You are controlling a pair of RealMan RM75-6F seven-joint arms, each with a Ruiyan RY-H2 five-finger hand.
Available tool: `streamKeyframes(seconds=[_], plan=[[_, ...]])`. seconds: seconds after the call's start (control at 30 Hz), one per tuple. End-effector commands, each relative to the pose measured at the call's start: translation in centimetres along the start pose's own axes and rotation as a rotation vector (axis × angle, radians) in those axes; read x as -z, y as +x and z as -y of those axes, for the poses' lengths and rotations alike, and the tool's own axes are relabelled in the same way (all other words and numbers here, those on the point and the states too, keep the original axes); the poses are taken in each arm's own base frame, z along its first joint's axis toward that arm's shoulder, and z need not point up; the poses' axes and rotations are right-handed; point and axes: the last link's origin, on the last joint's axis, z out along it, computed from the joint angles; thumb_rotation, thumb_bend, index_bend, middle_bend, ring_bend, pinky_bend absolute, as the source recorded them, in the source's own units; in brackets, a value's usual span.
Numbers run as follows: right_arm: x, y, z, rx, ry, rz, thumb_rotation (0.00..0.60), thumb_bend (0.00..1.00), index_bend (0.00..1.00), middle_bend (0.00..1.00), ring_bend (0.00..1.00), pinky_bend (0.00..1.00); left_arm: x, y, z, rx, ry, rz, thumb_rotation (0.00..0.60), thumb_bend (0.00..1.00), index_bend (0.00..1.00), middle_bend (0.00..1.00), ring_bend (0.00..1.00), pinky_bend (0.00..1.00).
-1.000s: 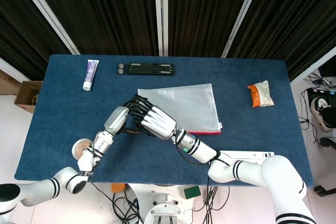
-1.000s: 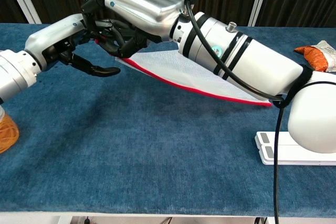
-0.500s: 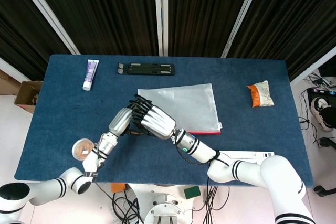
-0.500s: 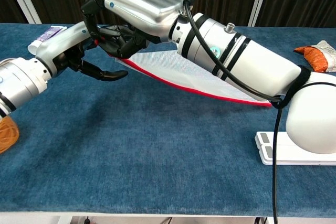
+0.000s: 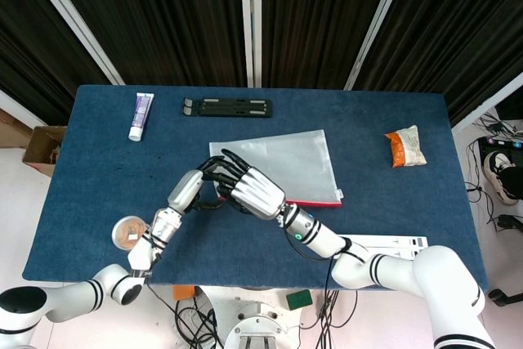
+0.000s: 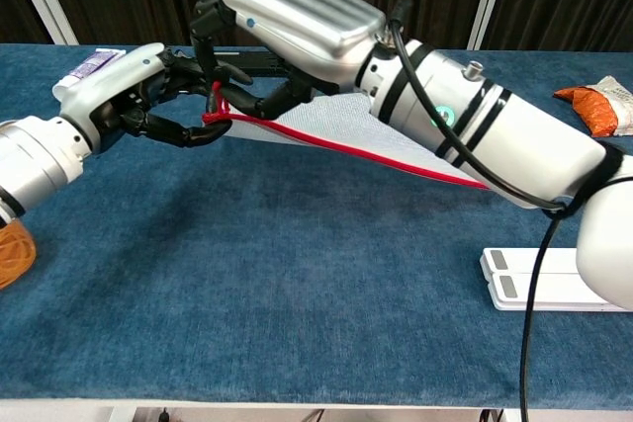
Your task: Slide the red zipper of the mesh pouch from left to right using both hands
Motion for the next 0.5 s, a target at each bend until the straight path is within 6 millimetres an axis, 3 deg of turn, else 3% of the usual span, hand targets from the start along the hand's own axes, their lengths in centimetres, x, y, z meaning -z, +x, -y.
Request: streamKeyframes(seconds=[0.03, 0.5], plan=[[1.9, -0.2, -0.6, 0.026, -0.020, 0.007, 0.600, 0.54, 0.80, 0.37, 0.09, 0.08, 1.2, 0.9, 0.7, 0.036, 0.024, -0.009, 0.600, 0.40, 0.69, 0.23, 0.10, 0.18], [4.5, -0.6, -2.8, 0.056, -0.105, 0.010, 0.600, 0.55, 0.81, 0.37, 0.09, 0.08, 3.2, 2.4, 0.9, 0.110, 0.029, 0.000, 0.600, 0.42, 0.68, 0.23, 0.11, 0.18]])
